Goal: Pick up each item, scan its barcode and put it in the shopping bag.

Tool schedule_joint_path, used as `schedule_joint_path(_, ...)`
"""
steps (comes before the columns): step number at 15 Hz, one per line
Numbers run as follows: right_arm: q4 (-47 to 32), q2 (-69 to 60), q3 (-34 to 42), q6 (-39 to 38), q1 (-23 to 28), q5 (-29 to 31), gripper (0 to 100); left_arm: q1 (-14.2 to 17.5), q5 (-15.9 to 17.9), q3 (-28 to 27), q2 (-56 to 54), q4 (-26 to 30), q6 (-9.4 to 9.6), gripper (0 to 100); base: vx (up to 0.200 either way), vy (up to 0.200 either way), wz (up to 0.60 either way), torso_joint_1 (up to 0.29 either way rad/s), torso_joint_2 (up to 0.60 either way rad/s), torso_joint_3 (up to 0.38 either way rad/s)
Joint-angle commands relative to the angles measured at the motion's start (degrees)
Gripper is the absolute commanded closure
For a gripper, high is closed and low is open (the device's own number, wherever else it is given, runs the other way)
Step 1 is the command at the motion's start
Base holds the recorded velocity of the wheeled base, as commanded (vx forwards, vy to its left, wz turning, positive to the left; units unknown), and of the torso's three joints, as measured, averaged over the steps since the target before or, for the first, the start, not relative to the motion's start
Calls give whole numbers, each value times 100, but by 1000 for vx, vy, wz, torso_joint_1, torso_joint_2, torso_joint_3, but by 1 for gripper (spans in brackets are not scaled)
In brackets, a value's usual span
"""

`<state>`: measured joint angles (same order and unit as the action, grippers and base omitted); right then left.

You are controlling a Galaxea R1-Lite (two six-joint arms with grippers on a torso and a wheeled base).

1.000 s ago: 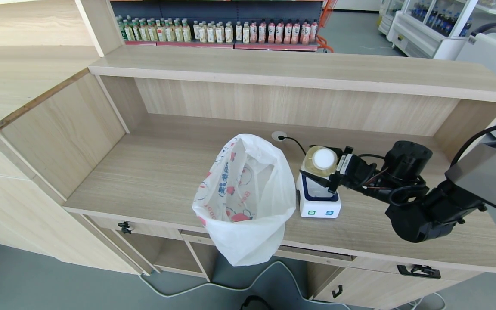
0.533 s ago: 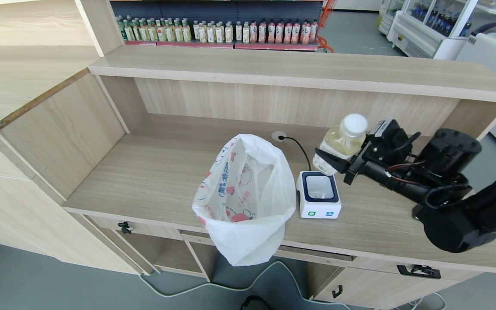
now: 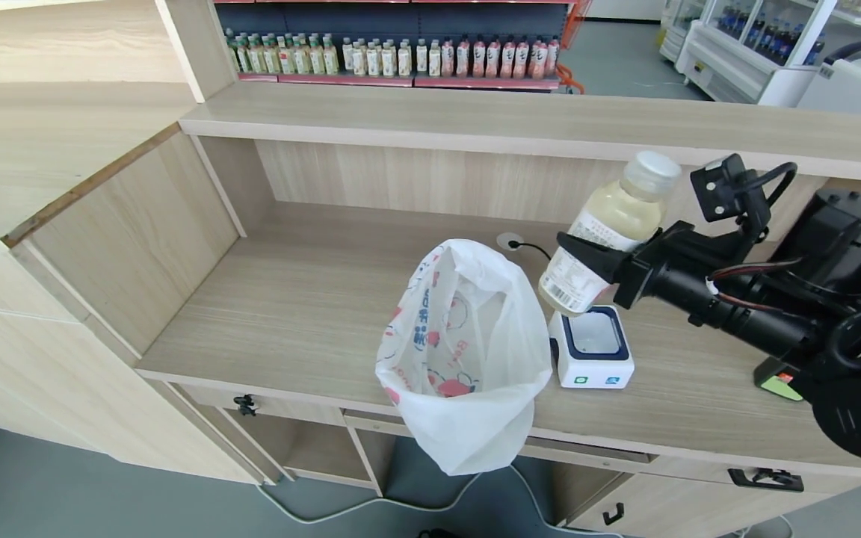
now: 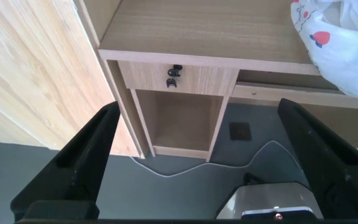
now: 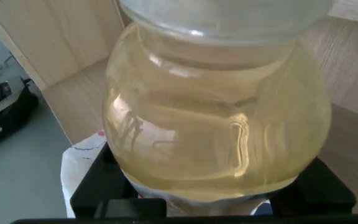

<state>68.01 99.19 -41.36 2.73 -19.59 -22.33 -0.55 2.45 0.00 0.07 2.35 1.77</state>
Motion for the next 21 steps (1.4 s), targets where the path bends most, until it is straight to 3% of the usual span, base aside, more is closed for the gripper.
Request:
schedule_joint_path(1, -139, 56, -47, -1, -89, 71, 100, 2, 1, 0, 1, 2, -1, 0, 0, 200, 0, -7, 7, 7)
schedule_joint_path(5, -104, 900, -373, -62, -273, 511, 100, 2, 1, 0, 1, 2, -1, 0, 0, 200, 0, 4, 4, 2)
schedule_joint_path(8, -95, 1427, -803, -62, -282, 511, 100, 2, 1, 0, 1, 2, -19, 0, 0, 0, 0, 0, 0, 0)
schedule_joint_path(13, -69, 1550, -548, -80, -476, 502, 100, 2, 1, 0, 1, 2, -19, 0, 0, 0, 0, 0, 0, 0)
schedule_joint_path(18, 1302, 2253, 23, 289, -511, 458, 100, 2, 1, 0, 1, 2, -19, 0, 0, 0, 0, 0, 0, 0)
schedule_joint_path(21, 1399, 2535, 146, 588, -476, 449, 100, 2, 1, 0, 1, 2, -19, 0, 0, 0, 0, 0, 0, 0)
